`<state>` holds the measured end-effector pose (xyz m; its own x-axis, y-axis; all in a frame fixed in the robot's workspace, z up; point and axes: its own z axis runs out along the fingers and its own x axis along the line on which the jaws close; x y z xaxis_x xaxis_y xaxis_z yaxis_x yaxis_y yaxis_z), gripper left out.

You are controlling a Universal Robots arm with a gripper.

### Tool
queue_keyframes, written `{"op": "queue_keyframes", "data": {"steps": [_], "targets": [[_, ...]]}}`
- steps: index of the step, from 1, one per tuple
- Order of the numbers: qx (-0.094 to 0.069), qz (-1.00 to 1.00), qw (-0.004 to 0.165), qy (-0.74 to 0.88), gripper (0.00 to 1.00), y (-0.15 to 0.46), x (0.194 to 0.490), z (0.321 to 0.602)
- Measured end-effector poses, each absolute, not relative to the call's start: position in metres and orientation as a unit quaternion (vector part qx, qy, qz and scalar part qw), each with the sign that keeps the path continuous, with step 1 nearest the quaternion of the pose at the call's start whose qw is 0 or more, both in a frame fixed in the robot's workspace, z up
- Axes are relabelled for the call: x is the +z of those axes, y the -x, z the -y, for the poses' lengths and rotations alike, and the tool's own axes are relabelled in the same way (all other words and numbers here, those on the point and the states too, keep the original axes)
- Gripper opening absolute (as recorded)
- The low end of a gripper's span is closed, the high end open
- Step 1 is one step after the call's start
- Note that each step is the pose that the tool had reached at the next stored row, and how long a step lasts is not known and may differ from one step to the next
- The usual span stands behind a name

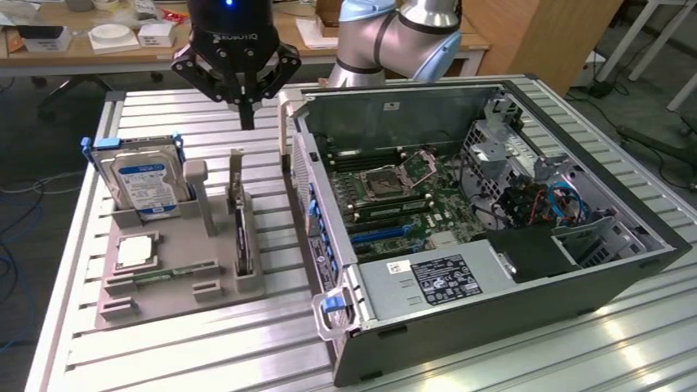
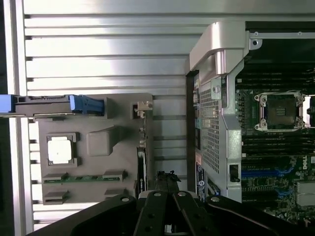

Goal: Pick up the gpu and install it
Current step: 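Reach for the gpu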

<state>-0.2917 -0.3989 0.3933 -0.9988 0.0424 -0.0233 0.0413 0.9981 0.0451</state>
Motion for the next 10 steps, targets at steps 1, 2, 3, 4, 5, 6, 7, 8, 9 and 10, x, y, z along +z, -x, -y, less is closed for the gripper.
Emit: {"op": "queue_keyframes", "data": {"steps": [1,2,3,4,5,6,7,8,9,10], "targets": [[0.022,-0.999,0.012,-0.021,0.1,0.2924,0.3933,0.3989],[0.022,-0.999,0.012,-0.02,0.1,0.293,0.3932,0.3989],[0.022,-0.999,0.012,-0.02,0.1,0.2937,0.3933,0.3989],[0.022,-0.999,0.012,-0.019,0.1,0.2943,0.3933,0.3989],[0.022,-0.999,0.012,-0.019,0.1,0.295,0.3932,0.3989],[0.022,-1.0,0.012,-0.019,0.1,0.2958,0.3932,0.3989],[0.022,-1.0,0.012,-0.018,0.1,0.2965,0.3933,0.3989],[0.022,-1.0,0.012,-0.018,0.1,0.2974,0.3933,0.3989],[0.022,-1.0,0.012,-0.017,0.1,0.2985,0.3933,0.3989],[0.022,-1.0,0.012,-0.016,0.1,0.2996,0.3933,0.3989]]}}
